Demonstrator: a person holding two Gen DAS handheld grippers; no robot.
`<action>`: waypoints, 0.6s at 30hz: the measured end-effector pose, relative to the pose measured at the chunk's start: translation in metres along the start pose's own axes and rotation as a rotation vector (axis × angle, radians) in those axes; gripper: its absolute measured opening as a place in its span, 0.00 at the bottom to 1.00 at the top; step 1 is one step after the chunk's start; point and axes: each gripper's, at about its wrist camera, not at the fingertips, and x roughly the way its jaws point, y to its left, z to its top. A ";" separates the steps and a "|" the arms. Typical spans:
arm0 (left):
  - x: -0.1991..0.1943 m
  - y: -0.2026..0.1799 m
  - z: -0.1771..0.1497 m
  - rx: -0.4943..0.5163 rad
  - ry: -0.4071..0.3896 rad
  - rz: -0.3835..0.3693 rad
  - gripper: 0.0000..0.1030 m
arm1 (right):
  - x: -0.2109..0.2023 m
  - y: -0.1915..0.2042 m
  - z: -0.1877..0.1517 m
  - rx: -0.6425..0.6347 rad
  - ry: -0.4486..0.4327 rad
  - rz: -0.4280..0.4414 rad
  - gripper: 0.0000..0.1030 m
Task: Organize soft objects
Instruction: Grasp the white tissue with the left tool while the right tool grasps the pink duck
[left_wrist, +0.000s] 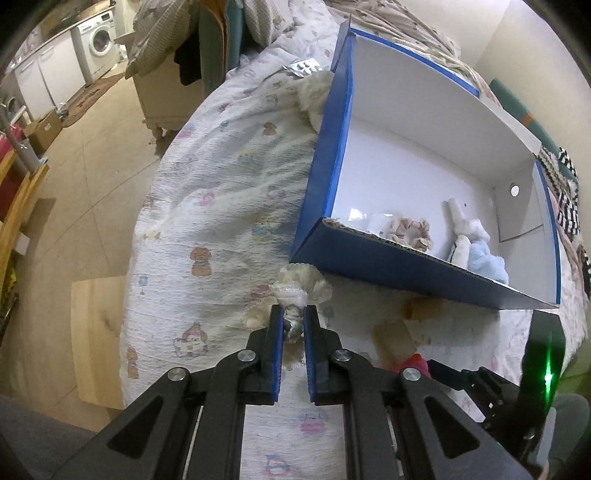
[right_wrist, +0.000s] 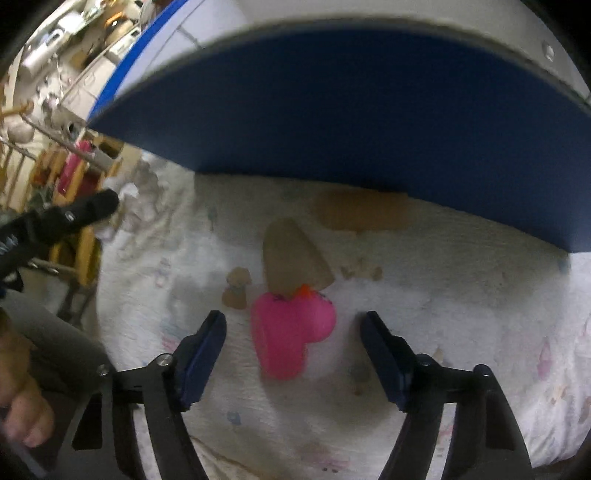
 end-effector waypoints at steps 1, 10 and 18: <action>0.000 0.000 0.000 0.000 0.000 0.000 0.09 | 0.004 0.002 -0.001 -0.012 0.004 -0.015 0.76; 0.000 -0.006 -0.002 0.017 -0.008 0.003 0.09 | 0.000 0.013 -0.006 -0.053 0.009 -0.007 0.47; -0.012 -0.016 -0.005 0.052 -0.037 -0.006 0.09 | -0.022 0.010 -0.021 -0.041 -0.028 0.018 0.47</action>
